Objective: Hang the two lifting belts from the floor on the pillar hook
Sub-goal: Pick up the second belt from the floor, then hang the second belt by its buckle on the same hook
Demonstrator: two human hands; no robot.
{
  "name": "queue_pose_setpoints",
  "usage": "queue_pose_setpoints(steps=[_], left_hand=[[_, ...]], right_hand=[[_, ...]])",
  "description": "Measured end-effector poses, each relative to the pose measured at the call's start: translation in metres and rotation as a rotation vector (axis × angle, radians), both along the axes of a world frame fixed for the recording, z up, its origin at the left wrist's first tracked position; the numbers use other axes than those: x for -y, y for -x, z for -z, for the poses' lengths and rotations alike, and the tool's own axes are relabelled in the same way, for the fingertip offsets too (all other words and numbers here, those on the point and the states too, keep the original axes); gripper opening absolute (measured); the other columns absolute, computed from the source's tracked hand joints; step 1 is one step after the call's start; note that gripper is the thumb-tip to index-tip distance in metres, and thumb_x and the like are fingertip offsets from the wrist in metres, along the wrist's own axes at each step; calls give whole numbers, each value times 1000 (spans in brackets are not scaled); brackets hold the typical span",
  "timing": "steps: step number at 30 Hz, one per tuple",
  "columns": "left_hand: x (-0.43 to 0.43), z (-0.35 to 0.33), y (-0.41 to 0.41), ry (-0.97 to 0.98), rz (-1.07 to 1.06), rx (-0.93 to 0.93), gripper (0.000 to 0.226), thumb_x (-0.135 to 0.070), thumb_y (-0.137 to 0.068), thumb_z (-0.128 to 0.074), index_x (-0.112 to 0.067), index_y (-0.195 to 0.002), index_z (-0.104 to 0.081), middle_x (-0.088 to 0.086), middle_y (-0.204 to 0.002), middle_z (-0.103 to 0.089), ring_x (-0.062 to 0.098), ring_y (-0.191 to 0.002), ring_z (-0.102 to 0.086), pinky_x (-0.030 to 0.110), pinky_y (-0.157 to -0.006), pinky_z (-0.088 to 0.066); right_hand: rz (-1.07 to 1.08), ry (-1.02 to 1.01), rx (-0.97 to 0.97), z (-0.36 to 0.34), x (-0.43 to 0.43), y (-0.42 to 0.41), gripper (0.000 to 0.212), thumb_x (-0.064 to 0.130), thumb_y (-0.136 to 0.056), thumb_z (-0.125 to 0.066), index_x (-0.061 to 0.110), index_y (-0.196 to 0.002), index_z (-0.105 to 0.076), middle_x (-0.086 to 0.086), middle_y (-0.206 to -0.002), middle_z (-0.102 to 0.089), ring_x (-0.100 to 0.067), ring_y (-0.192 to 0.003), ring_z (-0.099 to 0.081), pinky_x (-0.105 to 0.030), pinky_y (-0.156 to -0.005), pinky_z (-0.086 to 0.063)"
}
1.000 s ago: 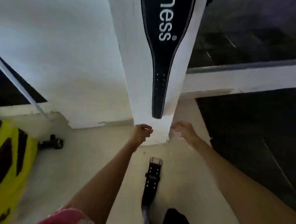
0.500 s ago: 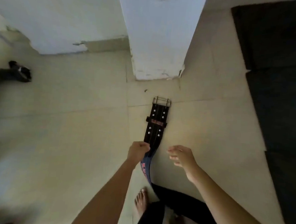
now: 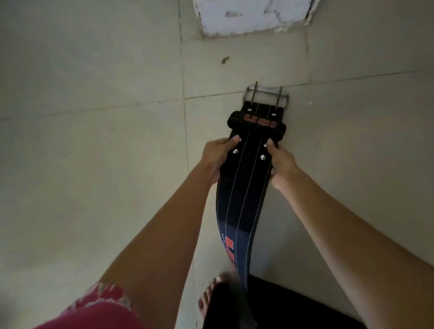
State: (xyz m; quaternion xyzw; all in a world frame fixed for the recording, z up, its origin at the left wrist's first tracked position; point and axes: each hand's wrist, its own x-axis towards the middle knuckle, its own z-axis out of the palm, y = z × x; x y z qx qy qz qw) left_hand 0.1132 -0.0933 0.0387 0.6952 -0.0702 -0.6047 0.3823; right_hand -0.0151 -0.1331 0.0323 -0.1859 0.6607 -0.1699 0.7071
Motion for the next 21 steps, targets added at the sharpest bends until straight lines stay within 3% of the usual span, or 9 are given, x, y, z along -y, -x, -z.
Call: queue_pose_setpoints(steps=[3,6,10,13,15,19,21], left_hand=[[-10,-81,9,15,10,-64,24,-10,-90,-58,6,-107,-65,5,-73,-69,8,-53,-67,18,-51,-55],[-35,-195,20,4,42,-145,14,-9,-86,-64,-8,-97,-71,3,-80,-73,15,-74,-66,24,-66,-55],[-59,-383,41,61,109,-225,32,-13,-82,-68,-13,-113,-65,6,-97,-70,22,-84,-66,31,-74,-54],[-66,-526,56,210,109,-170,30,-24,-85,-64,-12,-113,-66,5,-101,-70,23,-91,-66,37,-79,-55],[-66,-612,64,365,95,-108,27,-18,-86,-63,-9,-111,-66,6,-104,-70,22,-95,-67,38,-85,-52],[-56,-734,66,602,97,-4,24,-6,-84,-63,0,-107,-65,9,-97,-69,21,-87,-64,30,-71,-54],[-48,-780,60,695,117,36,15,-4,-82,-64,-2,-97,-68,9,-88,-68,23,-81,-61,27,-62,-53]], right_hand=[[42,-8,65,-87,-17,16,33,22,-98,-40,9,-126,-51,-6,-112,-60,-18,-88,-58,-29,-61,-44],[-31,24,32,-205,-37,43,34,19,-96,-44,6,-127,-52,-3,-99,-63,-17,-83,-59,-30,-63,-44],[-171,172,38,-406,-60,78,22,16,-94,-48,14,-111,-62,-2,-96,-66,-23,-90,-59,-30,-67,-44],[-307,344,101,-550,-67,93,17,26,-91,-50,23,-102,-63,5,-98,-71,-17,-94,-64,-26,-69,-45],[-348,494,152,-638,-63,100,30,38,-89,-47,23,-110,-62,4,-103,-72,-11,-96,-68,-20,-72,-52],[-258,808,195,-770,-51,93,49,46,-79,-54,13,-115,-59,-8,-110,-70,-20,-101,-67,-27,-82,-56],[-181,907,157,-818,-45,85,30,41,-78,-62,21,-100,-64,-5,-102,-71,-21,-94,-68,-28,-79,-54]])
